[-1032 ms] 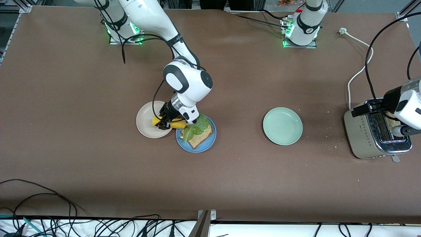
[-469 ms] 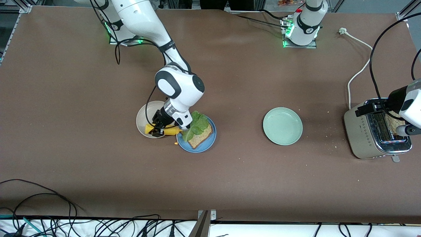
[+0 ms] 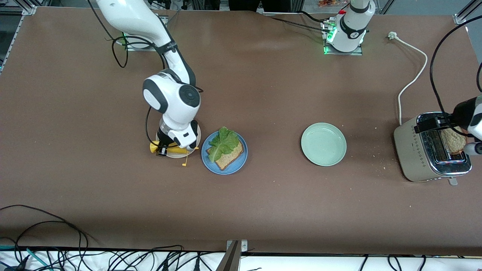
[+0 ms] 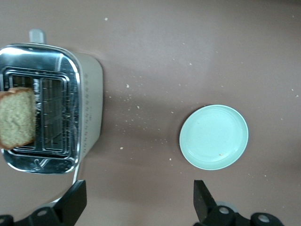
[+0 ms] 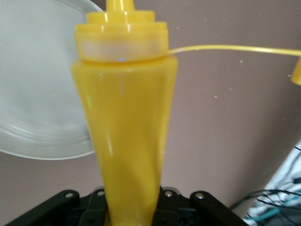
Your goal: Make sandwich in blue plate with both arms
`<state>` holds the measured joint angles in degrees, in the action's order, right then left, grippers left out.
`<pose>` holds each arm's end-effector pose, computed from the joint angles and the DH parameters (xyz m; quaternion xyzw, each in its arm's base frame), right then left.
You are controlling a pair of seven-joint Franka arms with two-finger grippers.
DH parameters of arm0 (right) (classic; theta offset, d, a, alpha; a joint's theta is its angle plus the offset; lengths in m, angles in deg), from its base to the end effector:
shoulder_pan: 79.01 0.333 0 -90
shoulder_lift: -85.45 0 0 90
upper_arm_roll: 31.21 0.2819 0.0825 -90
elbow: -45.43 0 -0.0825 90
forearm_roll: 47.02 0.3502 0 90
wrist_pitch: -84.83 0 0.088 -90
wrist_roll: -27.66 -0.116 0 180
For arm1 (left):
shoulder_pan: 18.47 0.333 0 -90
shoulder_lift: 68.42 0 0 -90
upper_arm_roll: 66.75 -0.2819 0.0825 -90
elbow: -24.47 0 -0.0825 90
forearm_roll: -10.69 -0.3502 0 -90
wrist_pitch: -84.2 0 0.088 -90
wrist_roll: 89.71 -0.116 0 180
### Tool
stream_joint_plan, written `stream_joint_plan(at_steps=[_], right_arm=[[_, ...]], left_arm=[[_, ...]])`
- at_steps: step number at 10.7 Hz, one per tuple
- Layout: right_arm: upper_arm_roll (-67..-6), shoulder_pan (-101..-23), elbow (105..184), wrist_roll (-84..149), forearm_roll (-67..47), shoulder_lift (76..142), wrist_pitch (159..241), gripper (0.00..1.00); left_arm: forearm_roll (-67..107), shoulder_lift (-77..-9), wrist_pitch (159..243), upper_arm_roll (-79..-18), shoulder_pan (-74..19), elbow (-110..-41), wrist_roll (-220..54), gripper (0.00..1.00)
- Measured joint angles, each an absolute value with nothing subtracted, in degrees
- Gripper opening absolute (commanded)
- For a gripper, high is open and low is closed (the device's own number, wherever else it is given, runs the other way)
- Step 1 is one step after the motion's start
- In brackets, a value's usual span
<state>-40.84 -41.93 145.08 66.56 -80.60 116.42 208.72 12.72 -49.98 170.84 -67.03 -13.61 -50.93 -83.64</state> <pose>0.5547 0.2672 0.2537 0.6892 0.6690 -0.0843 0.2650 0.5932 0.0486 0.5071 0.9931 0.0975 -0.0629 0.0164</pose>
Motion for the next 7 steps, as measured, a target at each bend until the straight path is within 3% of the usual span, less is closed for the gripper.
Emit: stream_joint_plan(at_steps=[3, 7], right_arm=[[-33.2, -51.1, 146.9, 74.3, -66.5, 114.0, 208.7, 0.00], [-22.2, -70.5, 147.3, 92.1, -49.3, 114.3, 208.8, 0.00]], left_arm=[[12.6, -51.2, 170.8, -67.3, -8.7, -50.5, -89.8, 1.00], [12.4, -51.8, 170.8, -67.5, 3.7, -50.7, -103.6, 1.00]])
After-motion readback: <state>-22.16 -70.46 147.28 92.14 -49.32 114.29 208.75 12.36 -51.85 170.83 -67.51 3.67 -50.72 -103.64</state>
